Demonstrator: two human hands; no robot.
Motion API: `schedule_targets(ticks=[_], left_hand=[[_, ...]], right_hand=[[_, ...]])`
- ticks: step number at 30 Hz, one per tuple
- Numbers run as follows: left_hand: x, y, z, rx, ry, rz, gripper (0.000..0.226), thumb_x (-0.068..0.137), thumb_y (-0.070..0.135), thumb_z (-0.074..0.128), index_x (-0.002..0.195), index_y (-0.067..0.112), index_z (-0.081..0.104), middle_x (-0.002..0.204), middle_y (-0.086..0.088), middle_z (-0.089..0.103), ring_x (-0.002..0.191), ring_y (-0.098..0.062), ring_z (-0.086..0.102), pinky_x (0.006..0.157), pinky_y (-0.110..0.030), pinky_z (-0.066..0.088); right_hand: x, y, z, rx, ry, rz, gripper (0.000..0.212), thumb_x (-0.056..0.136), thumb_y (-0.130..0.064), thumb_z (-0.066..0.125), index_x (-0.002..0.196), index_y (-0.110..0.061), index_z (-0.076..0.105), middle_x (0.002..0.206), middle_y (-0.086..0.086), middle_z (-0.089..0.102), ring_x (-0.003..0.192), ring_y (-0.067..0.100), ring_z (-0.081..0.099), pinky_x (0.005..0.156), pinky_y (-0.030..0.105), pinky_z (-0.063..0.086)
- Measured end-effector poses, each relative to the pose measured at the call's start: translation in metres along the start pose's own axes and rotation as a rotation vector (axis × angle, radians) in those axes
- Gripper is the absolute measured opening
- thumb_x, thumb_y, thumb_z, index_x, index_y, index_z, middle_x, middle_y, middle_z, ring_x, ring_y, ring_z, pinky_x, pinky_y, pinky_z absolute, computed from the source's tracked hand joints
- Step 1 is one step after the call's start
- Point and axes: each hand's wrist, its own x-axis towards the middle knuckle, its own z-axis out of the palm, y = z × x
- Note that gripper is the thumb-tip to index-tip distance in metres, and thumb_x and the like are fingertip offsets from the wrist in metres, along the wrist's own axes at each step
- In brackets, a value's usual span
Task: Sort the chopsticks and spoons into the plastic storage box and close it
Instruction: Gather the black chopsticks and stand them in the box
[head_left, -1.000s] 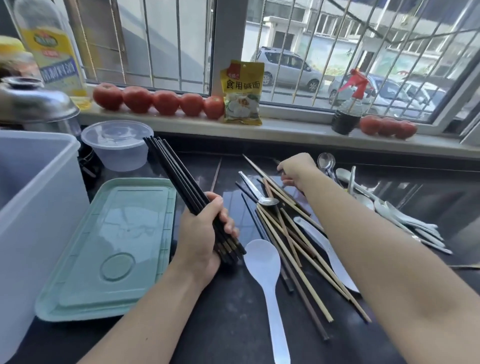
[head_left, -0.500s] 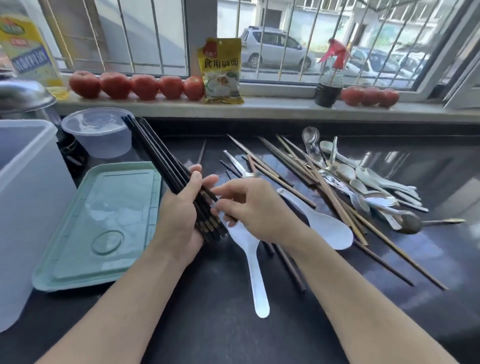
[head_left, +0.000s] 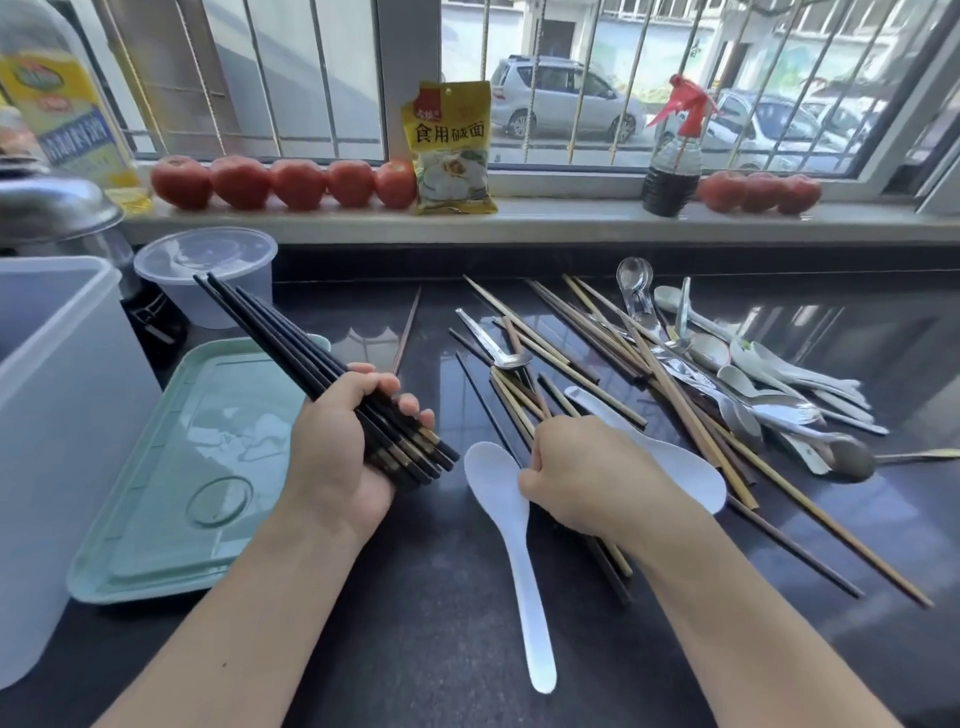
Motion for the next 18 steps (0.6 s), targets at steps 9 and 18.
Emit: schedule_targets(ticks=[9,18], left_hand=[[-0.006,0.0,0.001,0.174,-0.002,-0.147,0.012,0.099,0.014,0.054,0.089,0.01,0.056,0.066,-0.001,0.062,0.054,-0.016,0.064,0.049,-0.027,0.054],[-0.004,-0.002,0.0,0.175,-0.153,-0.22,0.029,0.105,0.018,0.048,0.128,0.001,0.054,0.121,-0.019,0.073,0.108,-0.033,0.074,0.076,-0.043,0.064]], right_hand=[[0.007,-0.022,0.002,-0.047,0.18,-0.128,0.03,0.098,-0.023,0.052,0.071,-0.015,0.041,0.074,0.001,0.049,0.068,0.025,0.051,0.055,0.029,0.033],[0.009,-0.017,0.004,0.363,0.245,-0.383,0.029,0.095,-0.033,0.064,0.071,-0.016,0.06,0.065,-0.007,0.058,0.058,0.008,0.049,0.058,0.028,0.037]])
